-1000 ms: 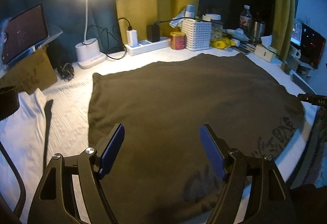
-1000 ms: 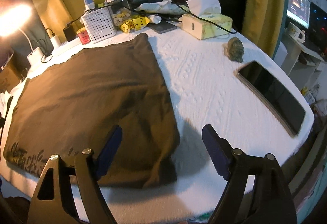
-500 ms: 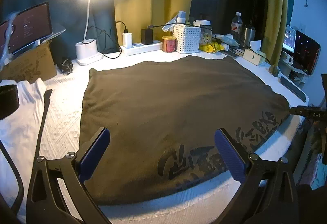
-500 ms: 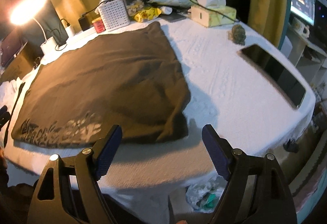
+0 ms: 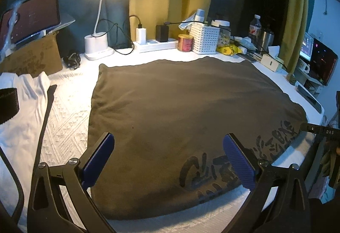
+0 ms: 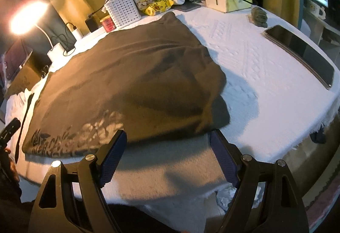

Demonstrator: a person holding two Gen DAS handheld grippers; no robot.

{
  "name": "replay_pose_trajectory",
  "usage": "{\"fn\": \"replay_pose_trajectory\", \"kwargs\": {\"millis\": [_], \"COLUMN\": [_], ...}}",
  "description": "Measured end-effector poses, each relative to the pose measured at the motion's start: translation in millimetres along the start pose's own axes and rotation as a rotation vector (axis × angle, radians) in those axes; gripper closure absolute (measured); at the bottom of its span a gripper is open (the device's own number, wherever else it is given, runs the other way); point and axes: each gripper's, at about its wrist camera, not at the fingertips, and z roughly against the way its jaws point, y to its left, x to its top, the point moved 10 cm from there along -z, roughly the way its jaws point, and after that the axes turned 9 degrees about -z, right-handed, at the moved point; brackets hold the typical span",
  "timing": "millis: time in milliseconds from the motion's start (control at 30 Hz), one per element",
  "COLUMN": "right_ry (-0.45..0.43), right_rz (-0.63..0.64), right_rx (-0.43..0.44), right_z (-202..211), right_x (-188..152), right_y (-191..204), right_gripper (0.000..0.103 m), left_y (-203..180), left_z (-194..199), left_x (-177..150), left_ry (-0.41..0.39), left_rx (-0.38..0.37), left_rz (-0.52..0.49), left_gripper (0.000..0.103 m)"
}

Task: Fold small clothes
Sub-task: 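Grasp the sweatshirt edge with the right gripper and lift it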

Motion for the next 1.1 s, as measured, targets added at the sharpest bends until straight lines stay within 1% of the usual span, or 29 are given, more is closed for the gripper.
{"fn": "replay_pose_trajectory", "kwargs": {"millis": [233,567,800,900,1100], "right_ry": [-0.011,-0.007,-0.007,0.001,0.004], "right_rz": [-0.028,0.003,0.006,-0.016,-0.033], "right_rx": [-0.003,-0.043,-0.022,0.01,0.037], "right_z": [-15.4,-41.2,-59.6,-66.6,-78.9], "right_x": [17.0,39.4,58.5,69.0,85.8], "right_y": [6.6,20.7,33.6,36.5,40.9], "right_gripper": [0.02,0.02,0.02,0.02,0.02], "left_y": [15.2,26.4,35.8,38.9,38.8], "left_z": [-14.3,-35.4,-49.4,-55.1,-68.5], "left_x": [1.8,15.0,23.9,27.9,33.1], "left_ry": [0.032,0.051,0.067,0.073,0.089], "left_rx": [0.005,-0.012,-0.01,-0.002,-0.019], "left_rz": [0.021,0.021,0.034,0.028,0.023], "left_gripper": [0.002,0.002,0.002,0.002,0.002]}}
